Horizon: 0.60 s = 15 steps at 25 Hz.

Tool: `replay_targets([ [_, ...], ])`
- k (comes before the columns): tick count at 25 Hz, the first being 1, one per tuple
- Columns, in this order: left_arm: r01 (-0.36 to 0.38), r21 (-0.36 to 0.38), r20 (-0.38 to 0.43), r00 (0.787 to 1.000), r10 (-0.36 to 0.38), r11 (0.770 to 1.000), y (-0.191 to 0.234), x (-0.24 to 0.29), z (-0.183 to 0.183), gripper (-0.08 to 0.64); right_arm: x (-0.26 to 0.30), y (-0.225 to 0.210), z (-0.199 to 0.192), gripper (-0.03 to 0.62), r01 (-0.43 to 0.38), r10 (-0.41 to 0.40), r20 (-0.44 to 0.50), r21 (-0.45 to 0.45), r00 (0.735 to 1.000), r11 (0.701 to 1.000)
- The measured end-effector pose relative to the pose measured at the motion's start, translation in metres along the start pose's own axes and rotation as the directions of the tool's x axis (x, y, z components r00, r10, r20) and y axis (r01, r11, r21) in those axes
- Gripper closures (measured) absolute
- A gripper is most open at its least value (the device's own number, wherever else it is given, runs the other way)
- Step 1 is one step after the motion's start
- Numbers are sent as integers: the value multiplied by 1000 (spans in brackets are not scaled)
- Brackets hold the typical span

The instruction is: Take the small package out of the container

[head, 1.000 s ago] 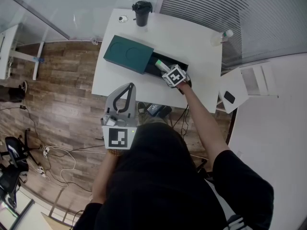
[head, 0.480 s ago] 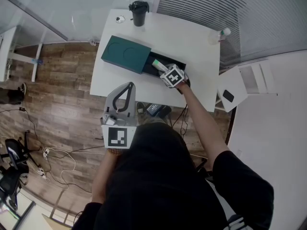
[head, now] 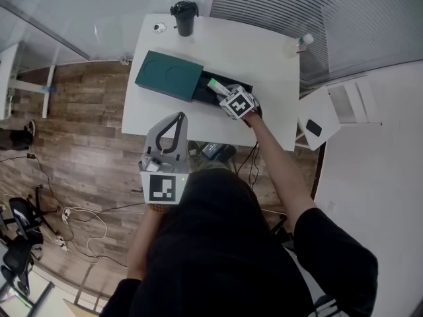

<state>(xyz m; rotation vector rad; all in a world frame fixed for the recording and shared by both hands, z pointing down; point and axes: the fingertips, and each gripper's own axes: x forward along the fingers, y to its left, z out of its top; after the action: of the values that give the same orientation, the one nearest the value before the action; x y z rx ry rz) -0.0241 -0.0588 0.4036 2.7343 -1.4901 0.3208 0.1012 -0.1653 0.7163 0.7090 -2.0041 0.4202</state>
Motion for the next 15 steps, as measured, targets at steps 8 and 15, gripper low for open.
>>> replay_targets([
  [8, -10, -14, 0, 1000, 10, 1000, 6, 4, 0, 561, -13, -7, 11, 502, 22, -22, 31, -6, 999, 1000],
  [15, -13, -10, 8, 1000, 13, 1000, 17, 20, 6, 561, -17, -7, 17, 502, 18, -18, 54, 3, 998, 1000],
])
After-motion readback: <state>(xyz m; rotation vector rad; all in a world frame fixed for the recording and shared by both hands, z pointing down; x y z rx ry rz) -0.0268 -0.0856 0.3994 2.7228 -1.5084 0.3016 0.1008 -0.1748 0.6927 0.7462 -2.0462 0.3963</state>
